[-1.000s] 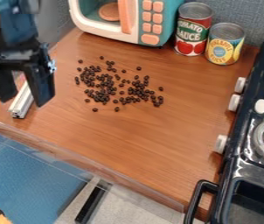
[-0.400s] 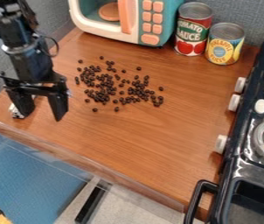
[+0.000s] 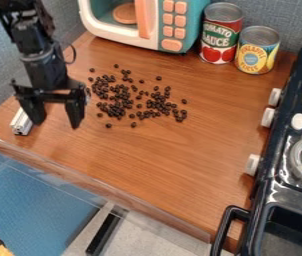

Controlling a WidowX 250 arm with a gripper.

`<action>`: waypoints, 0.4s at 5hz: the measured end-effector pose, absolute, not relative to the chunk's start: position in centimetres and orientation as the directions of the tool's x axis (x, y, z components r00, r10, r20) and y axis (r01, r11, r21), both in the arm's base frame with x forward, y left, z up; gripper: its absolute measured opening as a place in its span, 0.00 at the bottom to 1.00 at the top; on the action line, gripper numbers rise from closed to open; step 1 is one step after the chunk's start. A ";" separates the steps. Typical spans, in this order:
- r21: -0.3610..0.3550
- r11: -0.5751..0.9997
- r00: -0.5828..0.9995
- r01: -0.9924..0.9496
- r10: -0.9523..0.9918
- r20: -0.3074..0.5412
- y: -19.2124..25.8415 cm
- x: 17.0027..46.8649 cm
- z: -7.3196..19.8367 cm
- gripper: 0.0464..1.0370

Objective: Sweep into pile

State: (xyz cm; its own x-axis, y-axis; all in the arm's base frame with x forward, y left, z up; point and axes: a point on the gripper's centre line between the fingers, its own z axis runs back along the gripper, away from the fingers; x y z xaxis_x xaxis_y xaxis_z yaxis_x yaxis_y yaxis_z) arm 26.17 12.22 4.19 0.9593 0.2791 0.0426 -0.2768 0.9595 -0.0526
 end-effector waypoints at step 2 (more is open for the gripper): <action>-0.077 0.936 0.936 -0.343 0.348 0.062 15.0 26.9 6.8 0.96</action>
